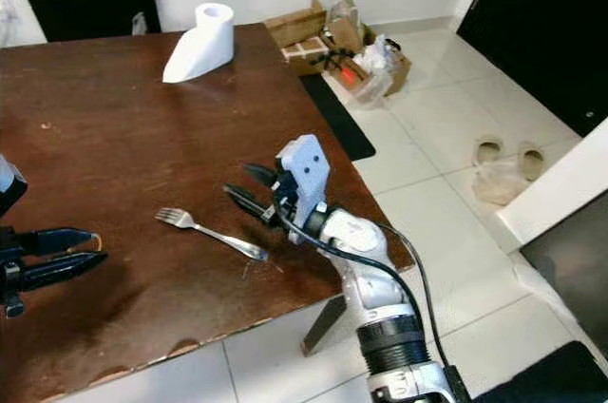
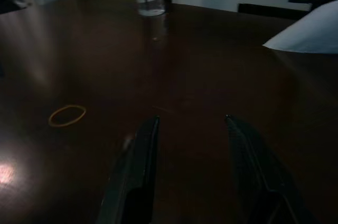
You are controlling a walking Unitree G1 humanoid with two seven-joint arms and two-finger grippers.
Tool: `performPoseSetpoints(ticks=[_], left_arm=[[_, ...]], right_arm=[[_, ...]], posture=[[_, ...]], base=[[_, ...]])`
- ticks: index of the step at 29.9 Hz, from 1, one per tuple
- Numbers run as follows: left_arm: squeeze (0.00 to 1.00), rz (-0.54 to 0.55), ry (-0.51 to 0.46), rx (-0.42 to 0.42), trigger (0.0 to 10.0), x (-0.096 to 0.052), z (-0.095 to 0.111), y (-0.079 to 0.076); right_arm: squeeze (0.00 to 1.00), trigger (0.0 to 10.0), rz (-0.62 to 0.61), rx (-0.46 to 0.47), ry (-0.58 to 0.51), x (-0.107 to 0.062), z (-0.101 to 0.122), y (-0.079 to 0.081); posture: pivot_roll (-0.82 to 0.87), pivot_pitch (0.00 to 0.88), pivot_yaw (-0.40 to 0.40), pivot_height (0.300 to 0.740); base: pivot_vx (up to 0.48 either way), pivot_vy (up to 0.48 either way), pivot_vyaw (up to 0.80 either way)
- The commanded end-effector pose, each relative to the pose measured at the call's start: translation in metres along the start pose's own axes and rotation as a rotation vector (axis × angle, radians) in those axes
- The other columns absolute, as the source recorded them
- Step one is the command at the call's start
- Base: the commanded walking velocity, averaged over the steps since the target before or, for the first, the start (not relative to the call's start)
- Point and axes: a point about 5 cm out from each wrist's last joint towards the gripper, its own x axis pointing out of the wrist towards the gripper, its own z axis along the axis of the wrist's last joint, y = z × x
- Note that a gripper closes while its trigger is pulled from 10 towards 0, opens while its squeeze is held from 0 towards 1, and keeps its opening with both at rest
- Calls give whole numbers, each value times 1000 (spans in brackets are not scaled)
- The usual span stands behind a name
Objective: Setting the table
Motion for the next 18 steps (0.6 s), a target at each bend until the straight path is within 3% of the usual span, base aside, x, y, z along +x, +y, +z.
performPoseSetpoints(ticks=[1,3,5,9,18], left_arm=[[0,-7,13,6,10000,1,-3,-1],[0,-6,13,6,10000,1,-3,-1],[0,-1,15,13,10000,0,-4,-1],[0,3,15,18,10000,0,-5,-1],[0,7,12,18,10000,2,-7,-2]], right_arm=[[0,10000,9,-24,52,1,-14,8],[0,10000,9,-35,66,2,-17,9],[1000,10000,-55,-48,120,4,-28,6],[1000,10000,-97,-40,186,4,-41,4],[1000,10000,-39,-53,239,9,-57,16]], posture=[[306,255,7,740],[306,255,7,740],[308,257,6,740],[309,260,4,740],[311,265,0,740]], base=[[0,0,0],[0,0,0],[0,0,0],[0,0,0],[0,0,0]])
